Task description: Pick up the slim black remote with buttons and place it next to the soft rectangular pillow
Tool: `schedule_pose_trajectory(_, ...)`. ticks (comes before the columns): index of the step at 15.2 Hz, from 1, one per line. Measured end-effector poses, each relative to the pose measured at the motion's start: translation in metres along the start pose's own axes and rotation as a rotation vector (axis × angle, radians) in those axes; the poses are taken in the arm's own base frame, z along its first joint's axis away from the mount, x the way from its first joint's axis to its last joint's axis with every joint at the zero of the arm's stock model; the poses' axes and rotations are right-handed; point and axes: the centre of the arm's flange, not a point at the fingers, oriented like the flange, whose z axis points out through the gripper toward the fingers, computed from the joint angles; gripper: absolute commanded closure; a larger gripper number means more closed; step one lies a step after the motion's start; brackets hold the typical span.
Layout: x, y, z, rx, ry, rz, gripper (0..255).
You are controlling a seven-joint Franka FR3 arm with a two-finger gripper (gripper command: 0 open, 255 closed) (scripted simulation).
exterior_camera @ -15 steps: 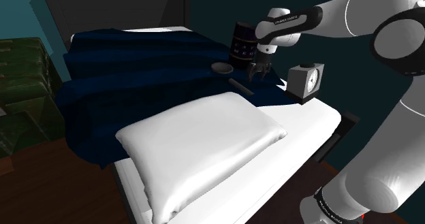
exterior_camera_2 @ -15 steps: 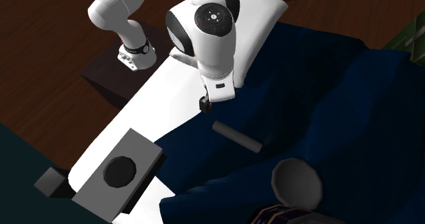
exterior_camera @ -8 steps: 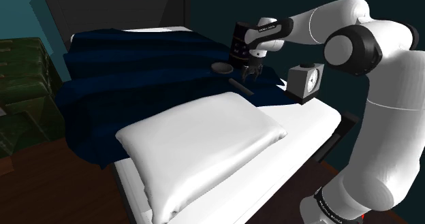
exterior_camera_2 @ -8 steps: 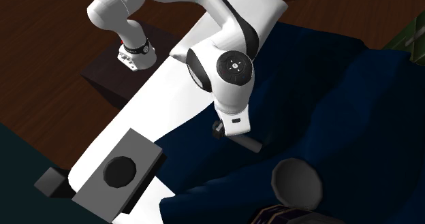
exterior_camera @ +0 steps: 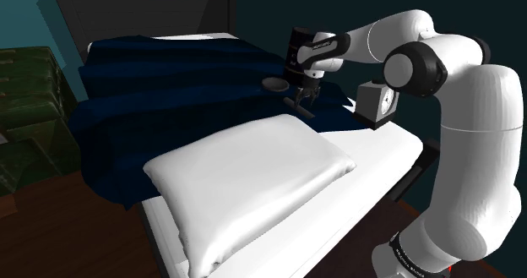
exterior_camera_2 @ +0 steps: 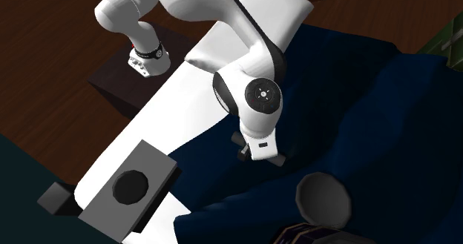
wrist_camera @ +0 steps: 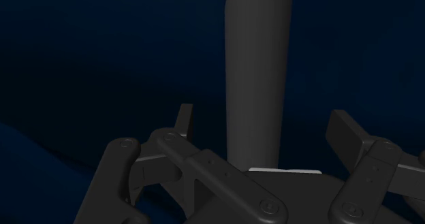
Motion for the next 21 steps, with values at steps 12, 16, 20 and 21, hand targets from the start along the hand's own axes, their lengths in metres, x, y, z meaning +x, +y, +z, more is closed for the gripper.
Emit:
schedule_pose_trajectory(12, 0.0006, 0.0019, 0.0117, -0.002, 0.004, 0.002, 255)
schedule_pose_trajectory(16, 0.0008, 0.0014, 0.0115, -0.001, 0.002, 0.001, 255)
schedule_pose_trajectory(20, 0.0009, 0.0004, 0.0107, 0.0, 0.001, 0.001, 255)
schedule_pose_trajectory(21, 0.0, -0.001, 0.0075, 0.0, 0.001, 0.0, 255)
